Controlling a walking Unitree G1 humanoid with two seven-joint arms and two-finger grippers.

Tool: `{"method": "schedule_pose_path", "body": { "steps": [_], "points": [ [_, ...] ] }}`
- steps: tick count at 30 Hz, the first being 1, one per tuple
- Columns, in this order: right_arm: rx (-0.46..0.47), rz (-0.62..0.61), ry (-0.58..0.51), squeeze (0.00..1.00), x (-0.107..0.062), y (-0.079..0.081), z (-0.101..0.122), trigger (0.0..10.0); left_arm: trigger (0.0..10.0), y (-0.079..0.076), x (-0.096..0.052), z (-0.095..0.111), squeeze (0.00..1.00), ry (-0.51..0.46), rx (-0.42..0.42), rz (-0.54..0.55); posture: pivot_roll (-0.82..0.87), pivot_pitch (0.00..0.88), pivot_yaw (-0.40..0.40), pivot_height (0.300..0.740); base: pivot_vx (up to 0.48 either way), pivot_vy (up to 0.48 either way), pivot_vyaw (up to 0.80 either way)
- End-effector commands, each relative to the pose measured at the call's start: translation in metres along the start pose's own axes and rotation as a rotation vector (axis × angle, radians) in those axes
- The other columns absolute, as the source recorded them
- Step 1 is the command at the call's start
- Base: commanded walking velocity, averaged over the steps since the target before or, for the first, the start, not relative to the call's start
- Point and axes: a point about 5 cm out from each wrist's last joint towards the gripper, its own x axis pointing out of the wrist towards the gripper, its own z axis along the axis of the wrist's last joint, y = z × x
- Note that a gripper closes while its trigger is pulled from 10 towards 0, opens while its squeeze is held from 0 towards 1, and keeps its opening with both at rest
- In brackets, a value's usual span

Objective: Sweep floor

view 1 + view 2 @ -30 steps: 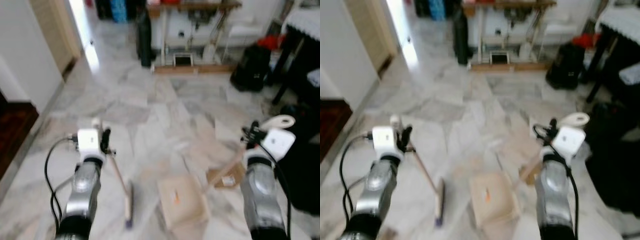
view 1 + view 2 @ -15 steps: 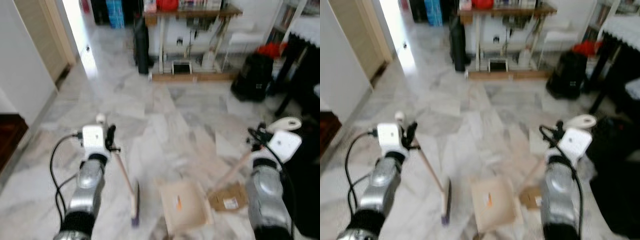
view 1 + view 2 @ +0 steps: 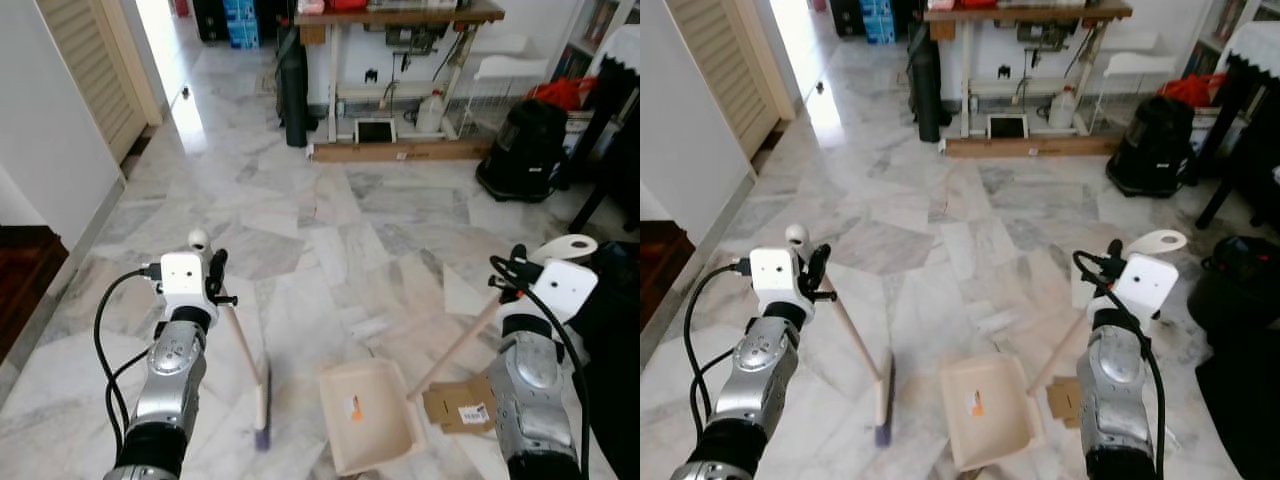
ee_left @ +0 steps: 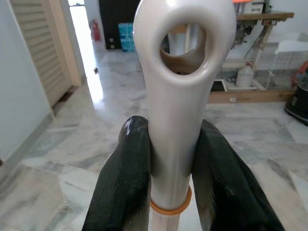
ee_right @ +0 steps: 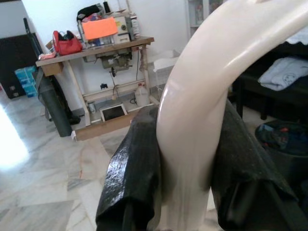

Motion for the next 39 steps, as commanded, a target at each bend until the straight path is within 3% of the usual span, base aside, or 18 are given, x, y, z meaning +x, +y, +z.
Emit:
{"method": "schedule_pose_path", "body": {
  "steps": [1,9,14,21,29,39],
  "points": [
    [-0.015,0.006,-0.045,0.0,0.003,-0.004,0.011,10.0,10.0,-0.003,0.002,0.007,0.0,-0.032,0.001,-0.007,-0.1,0.0,0.051,0.74,0.0,0.0,0.0],
    [-0.106,-0.071,-0.061,0.0,0.003,-0.027,0.009,10.0,10.0,-0.01,0.001,0.004,0.0,-0.009,-0.008,-0.063,-0.13,0.0,0.093,0.74,0.0,0.0,0.0],
    [-0.147,-0.113,-0.054,0.0,0.001,-0.033,0.002,10.0,10.0,-0.008,-0.001,0.005,0.0,-0.011,-0.008,-0.068,-0.11,0.0,0.088,0.74,0.0,0.0,0.0],
    [-0.237,-0.091,-0.023,0.0,0.003,-0.026,-0.012,10.0,10.0,-0.003,-0.01,0.003,0.0,0.006,-0.023,-0.064,-0.09,0.0,0.094,0.74,0.0,0.0,0.0],
    [-0.241,-0.076,-0.019,0.0,0.007,-0.018,-0.019,10.0,10.0,0.0,-0.015,0.004,0.0,0.021,-0.008,-0.087,-0.04,0.0,0.102,0.74,0.0,0.0,0.0],
    [-0.254,-0.142,-0.015,0.0,0.009,-0.035,-0.024,10.0,10.0,0.011,-0.021,0.007,0.0,0.03,0.01,-0.063,-0.01,0.0,0.102,0.74,0.0,0.0,0.0]
  ]
}}
